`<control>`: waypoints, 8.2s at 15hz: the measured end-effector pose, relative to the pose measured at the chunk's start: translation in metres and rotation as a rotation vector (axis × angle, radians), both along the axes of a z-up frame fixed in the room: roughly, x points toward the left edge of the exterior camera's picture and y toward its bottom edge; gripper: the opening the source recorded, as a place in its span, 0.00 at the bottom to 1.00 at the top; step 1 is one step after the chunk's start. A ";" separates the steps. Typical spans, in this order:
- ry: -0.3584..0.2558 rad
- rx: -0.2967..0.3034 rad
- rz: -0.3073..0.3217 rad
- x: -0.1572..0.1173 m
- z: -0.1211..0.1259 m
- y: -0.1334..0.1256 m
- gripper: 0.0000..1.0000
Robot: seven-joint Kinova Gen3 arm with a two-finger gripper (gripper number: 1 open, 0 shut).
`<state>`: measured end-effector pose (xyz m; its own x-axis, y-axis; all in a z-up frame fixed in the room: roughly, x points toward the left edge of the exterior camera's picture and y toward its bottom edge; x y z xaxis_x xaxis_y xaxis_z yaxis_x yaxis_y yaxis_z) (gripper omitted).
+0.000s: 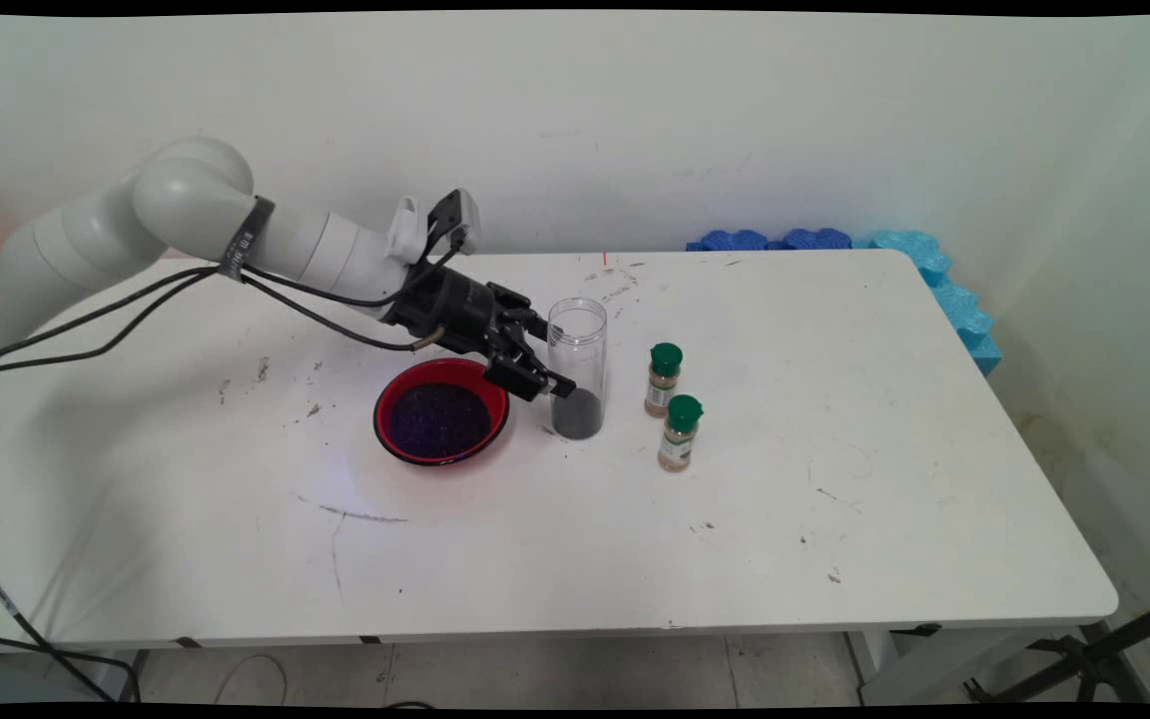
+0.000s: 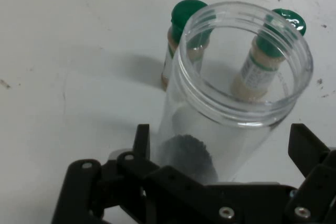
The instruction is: Pick up the black seasoning powder from the table, then pour the black seasoning powder in the red bowl
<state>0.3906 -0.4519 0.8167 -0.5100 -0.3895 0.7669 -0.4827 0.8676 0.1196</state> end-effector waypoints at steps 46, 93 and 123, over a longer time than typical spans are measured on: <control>0.058 0.325 0.283 0.094 0.148 0.099 0.00; 0.780 1.688 1.276 0.108 0.060 0.114 0.00; 1.096 2.113 1.410 0.084 0.037 0.100 0.00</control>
<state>0.4744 -0.3517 0.8539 0.4331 -0.0645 -0.8990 0.3577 -0.9032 0.2371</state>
